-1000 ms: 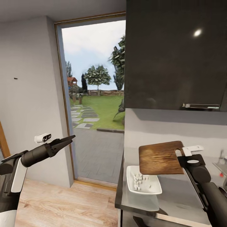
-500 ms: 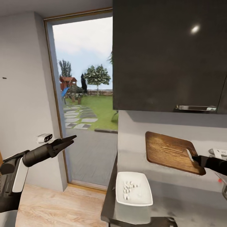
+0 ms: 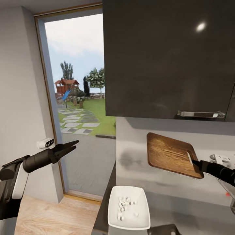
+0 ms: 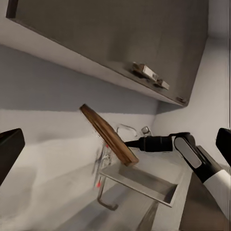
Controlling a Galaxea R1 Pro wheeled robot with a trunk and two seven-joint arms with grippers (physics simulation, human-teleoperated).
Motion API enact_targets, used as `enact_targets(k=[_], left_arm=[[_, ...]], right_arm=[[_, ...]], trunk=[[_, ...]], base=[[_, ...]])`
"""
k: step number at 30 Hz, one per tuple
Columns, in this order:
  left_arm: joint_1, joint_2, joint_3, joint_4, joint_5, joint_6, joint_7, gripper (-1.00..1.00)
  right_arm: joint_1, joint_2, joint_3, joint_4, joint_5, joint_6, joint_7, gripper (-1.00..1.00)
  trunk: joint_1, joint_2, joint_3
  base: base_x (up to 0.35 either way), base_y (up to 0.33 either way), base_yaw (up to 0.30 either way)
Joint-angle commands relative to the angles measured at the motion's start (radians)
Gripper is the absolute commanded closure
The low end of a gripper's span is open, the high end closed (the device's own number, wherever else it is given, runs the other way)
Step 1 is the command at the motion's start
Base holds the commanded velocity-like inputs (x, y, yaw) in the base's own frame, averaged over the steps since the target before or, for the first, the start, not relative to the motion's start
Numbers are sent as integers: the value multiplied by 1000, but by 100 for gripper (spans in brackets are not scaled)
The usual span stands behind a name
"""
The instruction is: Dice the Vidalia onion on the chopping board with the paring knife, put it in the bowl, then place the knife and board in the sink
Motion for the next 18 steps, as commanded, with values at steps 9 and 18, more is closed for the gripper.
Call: enact_targets(k=[9,18], left_arm=[[0,2,11,2,-20,-8,-4,-100],[0,0,-64,-7,-258,27,42,-100]], right_arm=[[-1,32,-133,-38,-5,78,5,100],[-1,53,-161,-45,19,151,2,100]], trunk=[[0,-1,11],[0,-1,24]], base=[[6,-5,-171],[0,0,-195]])
